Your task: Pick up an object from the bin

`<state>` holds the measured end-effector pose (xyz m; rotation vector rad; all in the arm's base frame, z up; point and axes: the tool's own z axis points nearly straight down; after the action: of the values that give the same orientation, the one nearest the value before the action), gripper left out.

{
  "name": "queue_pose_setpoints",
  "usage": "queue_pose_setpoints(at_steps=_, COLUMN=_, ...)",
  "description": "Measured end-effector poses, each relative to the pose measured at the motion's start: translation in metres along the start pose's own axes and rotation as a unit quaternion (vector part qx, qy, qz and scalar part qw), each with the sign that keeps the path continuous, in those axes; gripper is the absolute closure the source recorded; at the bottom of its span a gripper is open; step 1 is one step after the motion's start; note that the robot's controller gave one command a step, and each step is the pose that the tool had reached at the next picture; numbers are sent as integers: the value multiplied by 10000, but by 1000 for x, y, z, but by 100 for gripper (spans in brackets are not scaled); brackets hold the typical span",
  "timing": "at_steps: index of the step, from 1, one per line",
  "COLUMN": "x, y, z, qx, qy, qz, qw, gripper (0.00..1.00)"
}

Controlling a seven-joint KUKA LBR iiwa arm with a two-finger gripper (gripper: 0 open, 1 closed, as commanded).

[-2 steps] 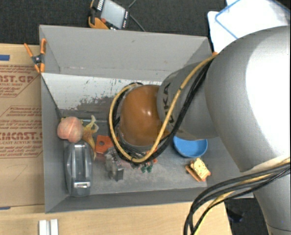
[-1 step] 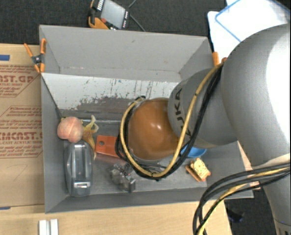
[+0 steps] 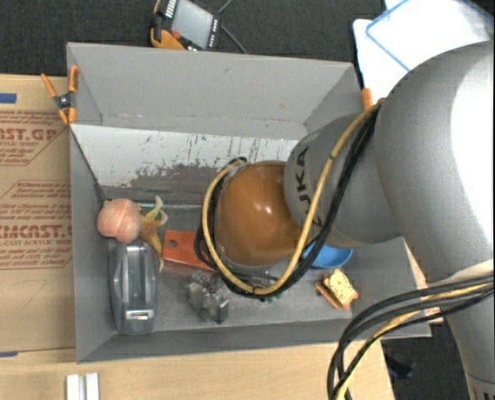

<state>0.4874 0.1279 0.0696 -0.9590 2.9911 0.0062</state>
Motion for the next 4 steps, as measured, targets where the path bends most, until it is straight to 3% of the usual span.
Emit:
queue_pose_setpoints(at_steps=1, x=9, y=-10, z=0, qx=-5, qy=-4, qz=369, qw=9993, gripper=100)
queue_pose_setpoints(at_steps=4, x=9, y=-10, z=0, qx=-7, qy=-4, qz=370, qw=9993, gripper=100)
